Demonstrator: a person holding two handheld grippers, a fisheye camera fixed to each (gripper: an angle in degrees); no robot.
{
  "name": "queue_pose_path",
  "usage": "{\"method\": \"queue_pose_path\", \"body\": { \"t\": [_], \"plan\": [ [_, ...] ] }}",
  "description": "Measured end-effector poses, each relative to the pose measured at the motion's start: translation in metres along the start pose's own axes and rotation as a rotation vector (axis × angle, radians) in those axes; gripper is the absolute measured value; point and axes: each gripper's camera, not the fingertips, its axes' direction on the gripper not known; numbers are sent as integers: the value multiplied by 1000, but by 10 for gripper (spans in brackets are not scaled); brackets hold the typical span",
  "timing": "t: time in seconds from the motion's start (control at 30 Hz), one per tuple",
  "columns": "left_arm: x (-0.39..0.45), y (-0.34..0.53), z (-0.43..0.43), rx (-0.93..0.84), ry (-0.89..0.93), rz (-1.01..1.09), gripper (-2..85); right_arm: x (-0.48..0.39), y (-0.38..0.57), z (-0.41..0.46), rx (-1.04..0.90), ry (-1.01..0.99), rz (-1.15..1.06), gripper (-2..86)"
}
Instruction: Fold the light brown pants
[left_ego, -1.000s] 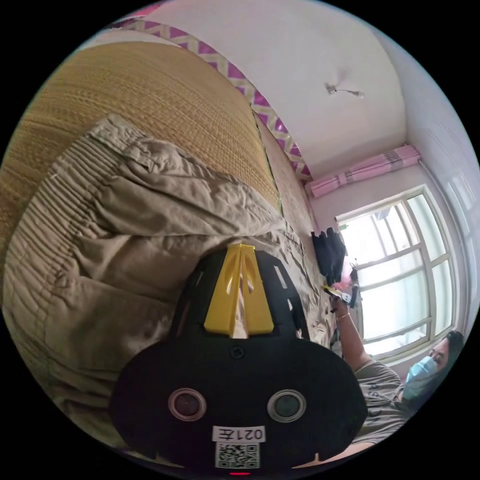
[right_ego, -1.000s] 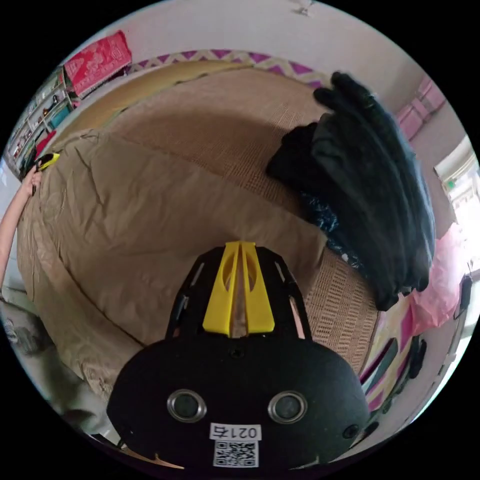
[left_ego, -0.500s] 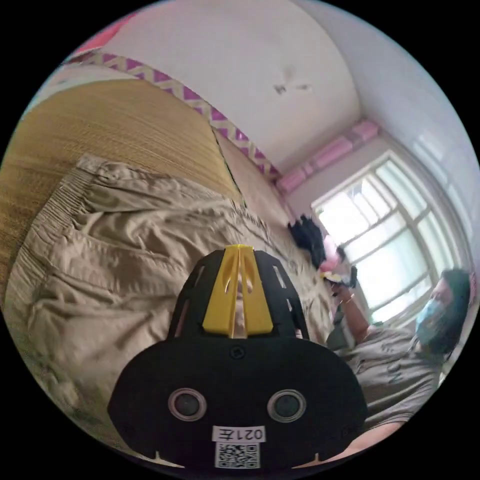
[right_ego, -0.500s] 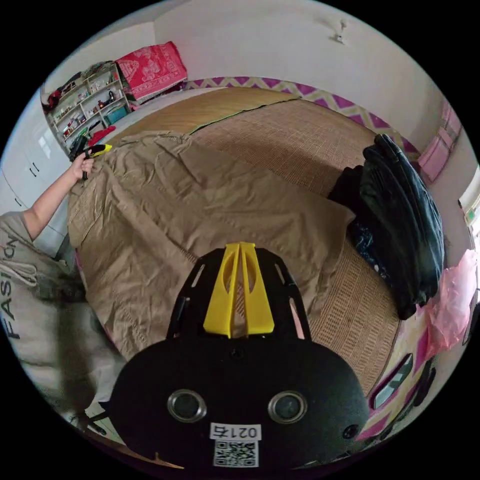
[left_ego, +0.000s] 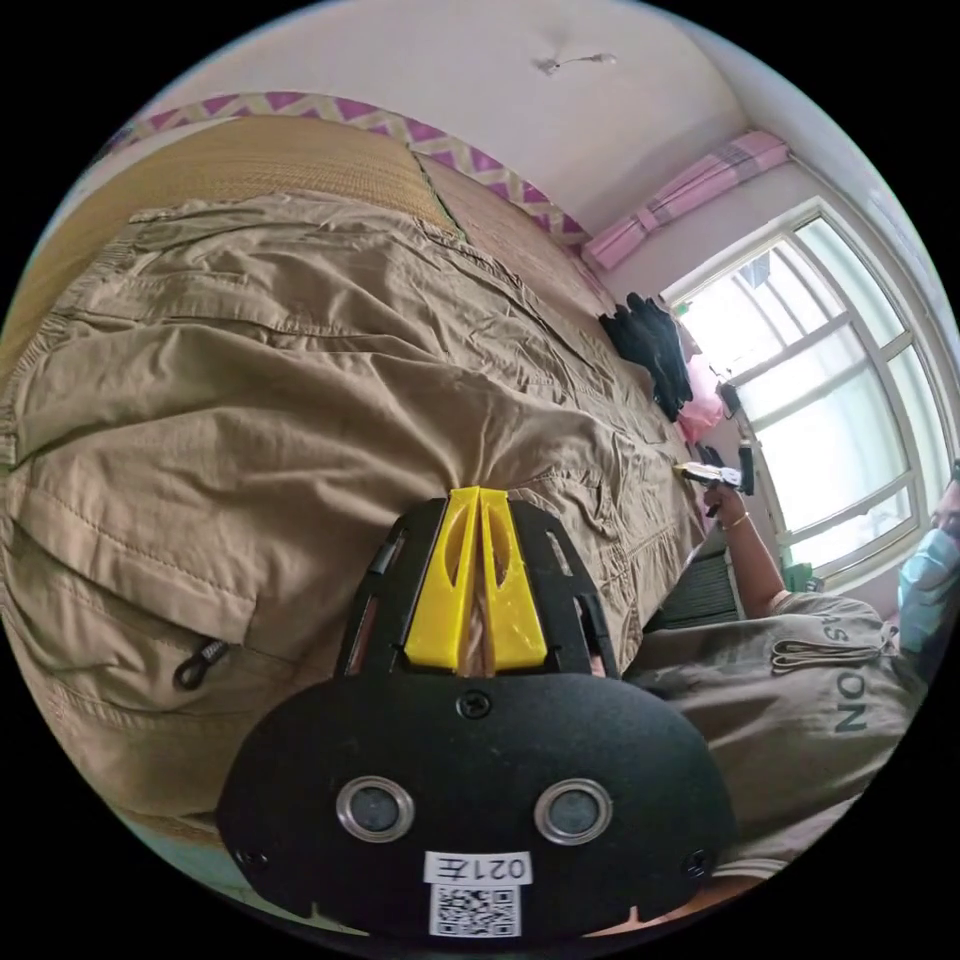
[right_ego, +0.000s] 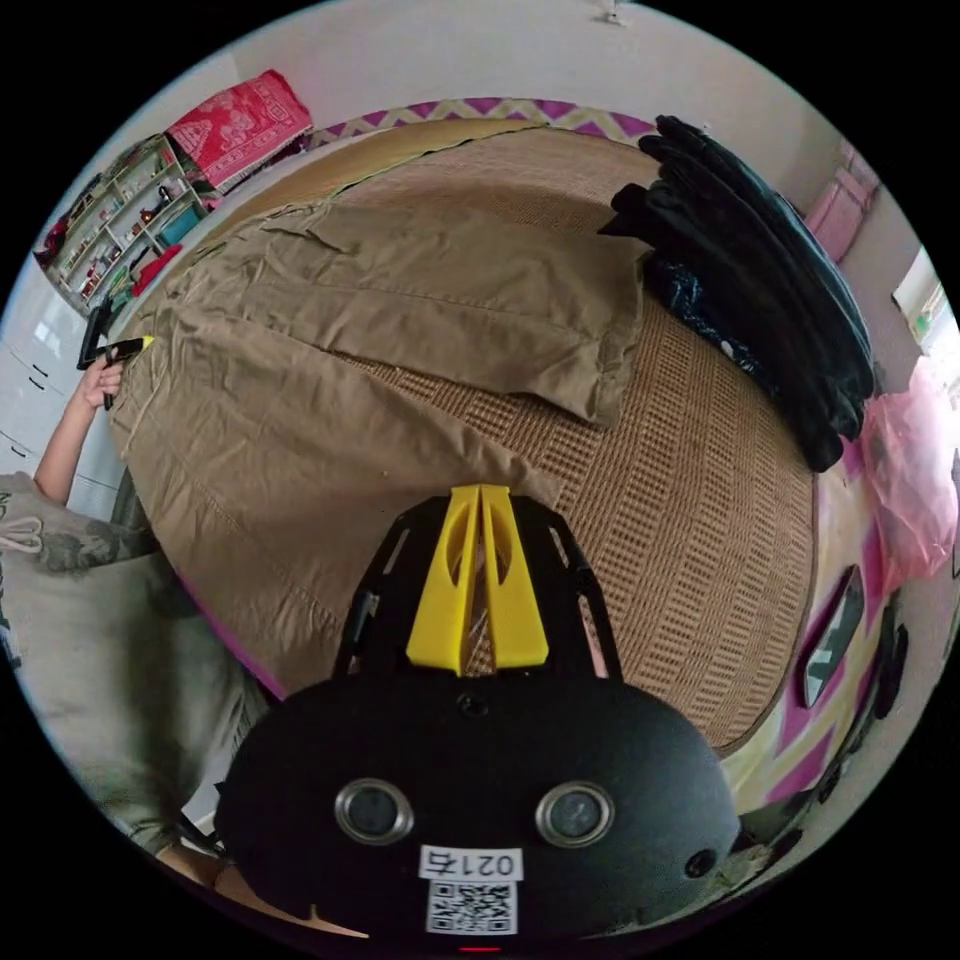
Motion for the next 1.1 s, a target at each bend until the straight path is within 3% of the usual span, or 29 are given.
{"method": "queue_pose_path", "body": {
  "t": [0.13,0.23,0.37,0.47,0.57,0.87,1.1],
  "plan": [
    [36,-7,-17,-3,-82,-2,-9,1,9,-22,-30,31,-11,-8],
    [46,-6,-37,-21,-72,3,-9,-15,39,-41,-60,166,-65,-7],
    [45,11,-97,146,-8,10,-9,-18,98,-82,48,226,10,-2],
    [49,49,-178,383,56,13,-8,5,179,-147,281,-3,221,15],
    [46,93,-233,448,39,-45,0,20,273,-181,405,-215,404,69],
    [-36,218,-314,569,114,-529,107,39,505,-185,523,-529,952,104],
    [-63,242,-345,637,47,-630,104,46,551,-141,577,-801,1098,110]
  ]
}}
